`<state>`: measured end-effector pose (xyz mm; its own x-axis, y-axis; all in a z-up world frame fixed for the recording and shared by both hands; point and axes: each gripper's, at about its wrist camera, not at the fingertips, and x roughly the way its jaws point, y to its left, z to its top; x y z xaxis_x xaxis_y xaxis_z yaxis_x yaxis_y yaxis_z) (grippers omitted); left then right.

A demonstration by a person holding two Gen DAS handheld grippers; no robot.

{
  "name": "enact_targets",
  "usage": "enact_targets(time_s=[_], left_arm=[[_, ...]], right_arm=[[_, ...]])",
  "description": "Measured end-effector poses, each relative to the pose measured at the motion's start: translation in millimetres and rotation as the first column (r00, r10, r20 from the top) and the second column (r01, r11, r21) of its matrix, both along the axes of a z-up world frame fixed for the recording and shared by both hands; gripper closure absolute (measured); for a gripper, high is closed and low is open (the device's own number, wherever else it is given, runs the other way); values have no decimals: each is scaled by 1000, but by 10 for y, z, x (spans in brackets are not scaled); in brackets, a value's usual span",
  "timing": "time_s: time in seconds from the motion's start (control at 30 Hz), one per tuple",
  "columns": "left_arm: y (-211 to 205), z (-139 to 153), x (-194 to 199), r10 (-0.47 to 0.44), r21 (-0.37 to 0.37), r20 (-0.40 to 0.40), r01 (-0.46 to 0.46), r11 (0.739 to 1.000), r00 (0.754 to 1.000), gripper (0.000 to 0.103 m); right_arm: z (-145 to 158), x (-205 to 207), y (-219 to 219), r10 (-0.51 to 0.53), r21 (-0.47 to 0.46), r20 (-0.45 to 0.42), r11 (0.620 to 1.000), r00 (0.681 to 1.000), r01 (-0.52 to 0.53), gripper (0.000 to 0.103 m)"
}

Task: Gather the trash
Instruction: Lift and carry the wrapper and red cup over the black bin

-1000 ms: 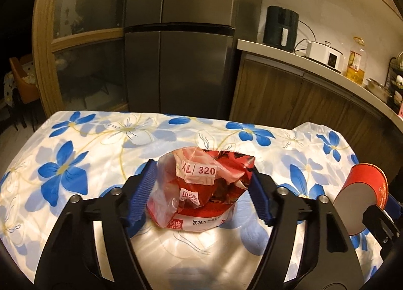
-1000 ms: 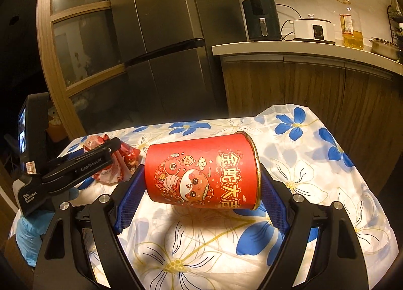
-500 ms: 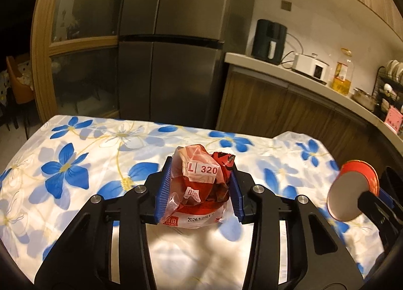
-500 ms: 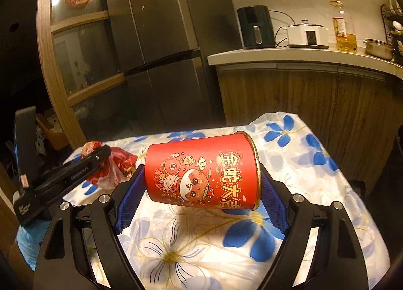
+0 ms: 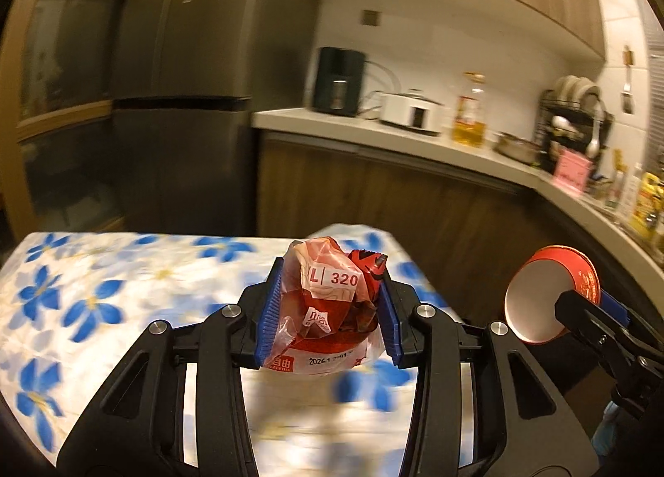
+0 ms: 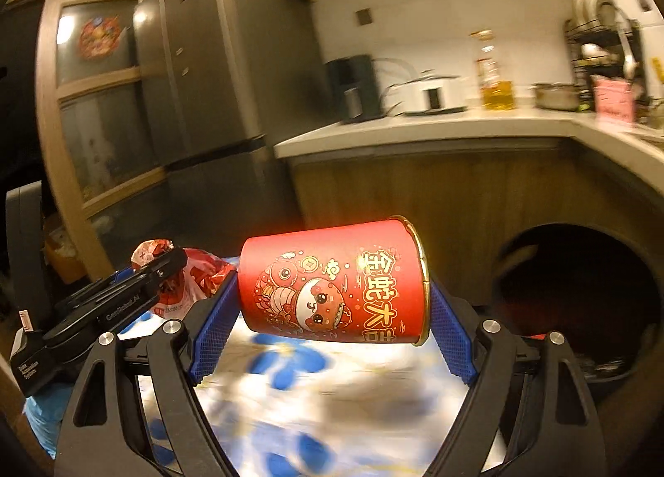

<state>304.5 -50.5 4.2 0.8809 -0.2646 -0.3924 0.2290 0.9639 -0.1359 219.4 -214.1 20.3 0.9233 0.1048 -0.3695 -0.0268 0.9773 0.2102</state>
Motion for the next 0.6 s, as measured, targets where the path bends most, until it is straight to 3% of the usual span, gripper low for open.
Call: enact_targets(time_s=[0.13, 0.37, 0.6], left_arm=[[-549, 84, -84, -94, 1, 13, 94, 996, 996, 63], [-1462, 140, -207, -226, 9, 37, 226, 974, 973, 63], [-2188, 93, -210, -320, 10, 47, 319, 948, 946, 63]], right_arm=[[85, -207, -467, -101, -32, 31, 994, 994, 102, 21], [71, -439, -1248, -300, -87, 77, 948, 951, 306, 21], [-78, -453, -1654, -361, -95, 73, 926, 930, 367, 21]])
